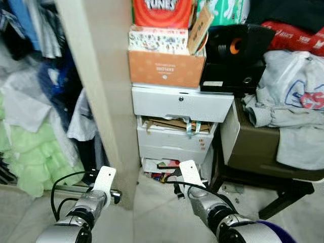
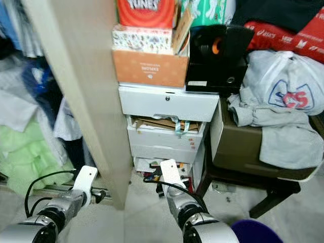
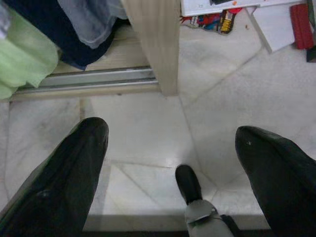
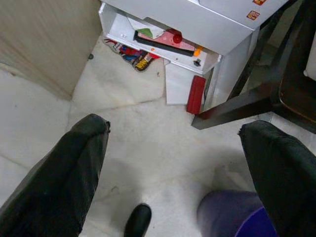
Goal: Clean up the room
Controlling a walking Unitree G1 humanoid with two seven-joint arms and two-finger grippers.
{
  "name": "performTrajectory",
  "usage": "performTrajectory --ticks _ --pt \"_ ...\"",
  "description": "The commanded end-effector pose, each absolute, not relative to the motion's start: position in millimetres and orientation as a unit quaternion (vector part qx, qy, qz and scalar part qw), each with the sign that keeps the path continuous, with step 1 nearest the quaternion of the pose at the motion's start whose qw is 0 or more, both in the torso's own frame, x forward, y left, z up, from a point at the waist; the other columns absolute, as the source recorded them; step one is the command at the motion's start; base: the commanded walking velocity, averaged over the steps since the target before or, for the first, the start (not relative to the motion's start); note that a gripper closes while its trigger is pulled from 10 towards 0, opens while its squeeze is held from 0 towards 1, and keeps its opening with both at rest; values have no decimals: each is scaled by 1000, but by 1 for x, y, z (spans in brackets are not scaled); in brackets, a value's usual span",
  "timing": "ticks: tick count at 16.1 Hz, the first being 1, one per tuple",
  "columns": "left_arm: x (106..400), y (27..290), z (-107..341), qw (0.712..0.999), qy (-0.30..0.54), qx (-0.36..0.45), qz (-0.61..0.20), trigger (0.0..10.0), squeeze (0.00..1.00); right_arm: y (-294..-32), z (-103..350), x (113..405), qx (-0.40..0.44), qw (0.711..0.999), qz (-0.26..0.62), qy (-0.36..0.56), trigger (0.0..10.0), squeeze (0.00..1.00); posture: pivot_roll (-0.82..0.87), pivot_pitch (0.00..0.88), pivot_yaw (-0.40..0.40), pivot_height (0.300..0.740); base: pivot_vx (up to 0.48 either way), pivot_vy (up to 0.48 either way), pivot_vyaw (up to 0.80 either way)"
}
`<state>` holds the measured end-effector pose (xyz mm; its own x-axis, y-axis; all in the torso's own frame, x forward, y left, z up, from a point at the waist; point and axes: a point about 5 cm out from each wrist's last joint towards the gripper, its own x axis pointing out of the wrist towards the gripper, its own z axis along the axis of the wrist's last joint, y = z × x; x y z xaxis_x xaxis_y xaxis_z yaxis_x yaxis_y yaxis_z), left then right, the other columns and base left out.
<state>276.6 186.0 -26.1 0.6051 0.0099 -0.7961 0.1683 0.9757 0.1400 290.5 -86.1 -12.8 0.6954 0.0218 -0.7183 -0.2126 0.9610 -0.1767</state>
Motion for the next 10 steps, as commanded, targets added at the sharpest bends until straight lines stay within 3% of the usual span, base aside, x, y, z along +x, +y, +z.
performTrajectory --ticks 1,4,7,10 --pt "279 187 -24 892 439 104 -43 10000 0 -84 -10 293 -129 913 68 381 10000 0 -20 0 -18 740 0 0 0" --pt "279 186 -24 892 439 98 -46 10000 0 -84 -10 293 -131 912 70 382 10000 0 -21 0 -17 740 0 0 0" --pt "279 186 -24 891 440 98 -46 10000 0 -84 -11 292 -134 911 70 384 10000 0 -20 0 -18 740 0 410 0" --pt "278 186 -25 891 441 98 -46 10000 0 -84 -12 291 -136 909 71 387 10000 0 -20 0 -18 740 0 480 -735"
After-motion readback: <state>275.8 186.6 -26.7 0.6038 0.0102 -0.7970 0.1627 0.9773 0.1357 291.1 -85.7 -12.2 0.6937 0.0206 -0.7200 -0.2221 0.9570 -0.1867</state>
